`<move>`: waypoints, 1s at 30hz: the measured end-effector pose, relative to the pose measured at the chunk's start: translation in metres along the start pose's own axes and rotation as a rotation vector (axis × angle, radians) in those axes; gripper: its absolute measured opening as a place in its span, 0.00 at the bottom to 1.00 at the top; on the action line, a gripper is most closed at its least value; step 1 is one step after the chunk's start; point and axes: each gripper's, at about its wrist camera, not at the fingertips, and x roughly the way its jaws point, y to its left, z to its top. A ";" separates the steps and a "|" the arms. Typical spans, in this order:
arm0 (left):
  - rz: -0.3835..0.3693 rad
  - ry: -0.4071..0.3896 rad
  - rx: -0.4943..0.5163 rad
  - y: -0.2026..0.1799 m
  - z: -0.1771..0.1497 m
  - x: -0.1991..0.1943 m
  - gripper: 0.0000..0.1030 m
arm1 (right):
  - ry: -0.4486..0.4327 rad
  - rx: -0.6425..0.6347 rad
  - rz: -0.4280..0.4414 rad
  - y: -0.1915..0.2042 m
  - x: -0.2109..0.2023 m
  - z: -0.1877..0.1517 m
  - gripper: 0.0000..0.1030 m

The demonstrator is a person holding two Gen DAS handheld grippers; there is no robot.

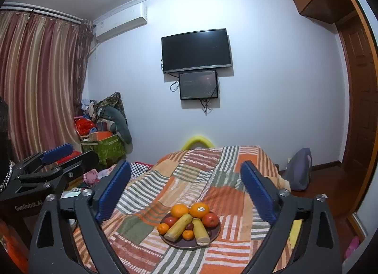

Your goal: Organize fruits

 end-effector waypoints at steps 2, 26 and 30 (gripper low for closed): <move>0.007 0.000 -0.002 0.000 0.000 -0.002 0.94 | -0.010 -0.004 -0.018 0.002 -0.002 -0.001 1.00; 0.022 0.009 -0.010 0.002 -0.006 -0.002 1.00 | -0.002 -0.005 -0.047 0.005 -0.013 -0.005 1.00; 0.023 0.007 -0.006 0.001 -0.006 -0.002 1.00 | -0.002 -0.006 -0.047 0.005 -0.013 -0.005 1.00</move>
